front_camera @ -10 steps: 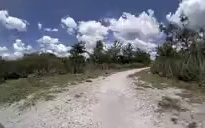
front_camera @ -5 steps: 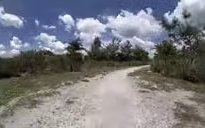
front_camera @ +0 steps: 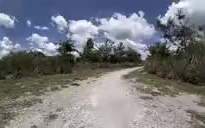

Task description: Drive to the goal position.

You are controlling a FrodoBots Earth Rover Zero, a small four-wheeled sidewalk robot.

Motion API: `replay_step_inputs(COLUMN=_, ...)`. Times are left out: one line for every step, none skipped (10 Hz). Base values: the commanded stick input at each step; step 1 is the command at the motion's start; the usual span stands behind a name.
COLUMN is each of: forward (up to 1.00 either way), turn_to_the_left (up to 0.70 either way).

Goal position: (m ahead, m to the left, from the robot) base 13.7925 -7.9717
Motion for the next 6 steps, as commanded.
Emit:
replay_step_inputs(forward=0.7, turn_to_the_left=0.0)
replay_step_inputs(forward=0.7, turn_to_the_left=0.0)
replay_step_inputs(forward=0.7, turn_to_the_left=0.0)
replay_step_inputs(forward=0.7, turn_to_the_left=0.0)
replay_step_inputs(forward=0.7, turn_to_the_left=0.0)
replay_step_inputs(forward=0.7, turn_to_the_left=0.0)
